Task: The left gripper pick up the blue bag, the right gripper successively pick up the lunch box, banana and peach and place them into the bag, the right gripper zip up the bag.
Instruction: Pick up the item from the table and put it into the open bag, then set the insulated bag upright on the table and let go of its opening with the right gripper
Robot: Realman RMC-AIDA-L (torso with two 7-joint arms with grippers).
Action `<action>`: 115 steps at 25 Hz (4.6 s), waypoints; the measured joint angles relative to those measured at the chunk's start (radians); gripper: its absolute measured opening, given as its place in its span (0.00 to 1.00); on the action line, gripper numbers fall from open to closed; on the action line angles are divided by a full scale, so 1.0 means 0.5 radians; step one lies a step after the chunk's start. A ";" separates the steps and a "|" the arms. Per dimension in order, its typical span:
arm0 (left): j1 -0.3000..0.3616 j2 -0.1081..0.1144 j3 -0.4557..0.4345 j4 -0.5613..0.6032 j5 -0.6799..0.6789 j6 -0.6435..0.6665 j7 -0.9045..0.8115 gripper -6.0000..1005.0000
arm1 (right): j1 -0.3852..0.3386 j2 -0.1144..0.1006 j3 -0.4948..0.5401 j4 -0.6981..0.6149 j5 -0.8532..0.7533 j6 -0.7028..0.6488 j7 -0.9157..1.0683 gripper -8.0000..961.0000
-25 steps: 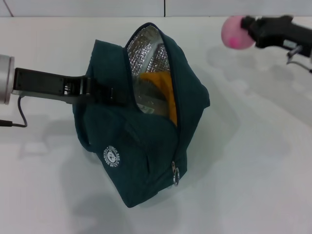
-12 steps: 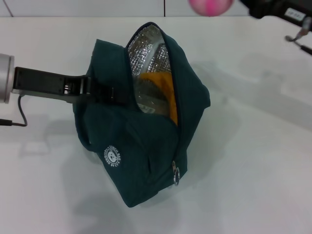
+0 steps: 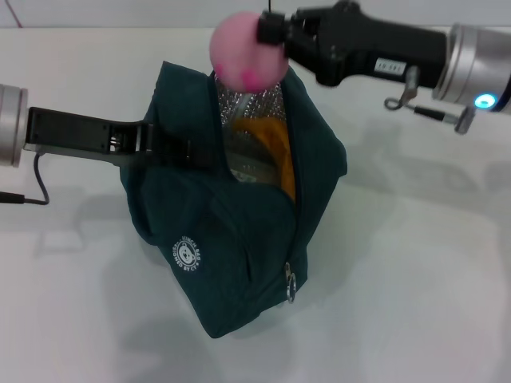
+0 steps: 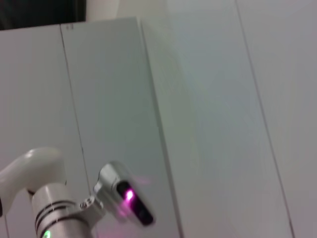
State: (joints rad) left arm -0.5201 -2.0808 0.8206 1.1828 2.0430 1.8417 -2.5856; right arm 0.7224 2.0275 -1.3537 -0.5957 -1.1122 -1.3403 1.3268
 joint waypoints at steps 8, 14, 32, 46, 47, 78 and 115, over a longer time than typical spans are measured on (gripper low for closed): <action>0.006 -0.002 0.000 -0.001 0.000 -0.002 0.002 0.05 | 0.005 -0.008 -0.055 0.072 -0.010 0.069 0.028 0.12; 0.000 -0.002 0.000 -0.002 0.000 -0.002 0.002 0.05 | 0.031 -0.009 -0.093 0.150 -0.015 0.089 0.062 0.16; 0.043 -0.002 0.000 -0.008 0.001 0.001 0.023 0.05 | -0.214 -0.091 0.138 -0.099 -0.013 -0.052 0.101 0.66; 0.062 -0.004 0.000 -0.012 -0.001 -0.001 0.026 0.05 | -0.378 -0.163 0.178 -0.077 -0.529 -0.189 0.090 0.75; 0.062 -0.004 0.000 -0.011 -0.001 -0.001 0.025 0.05 | -0.378 -0.159 0.176 -0.078 -0.548 -0.195 0.090 0.75; 0.064 -0.008 0.009 -0.012 -0.045 -0.002 0.026 0.05 | -0.272 -0.063 0.167 -0.104 -0.719 -0.214 0.030 0.75; 0.071 -0.008 0.009 -0.012 -0.052 0.001 0.026 0.05 | -0.285 -0.033 0.182 -0.131 -0.755 -0.242 -0.200 0.46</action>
State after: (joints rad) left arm -0.4846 -2.0846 0.8252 1.1766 2.0169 1.8423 -2.5725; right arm 0.5799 2.0110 -1.2624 -0.6612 -1.4899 -1.4613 1.2268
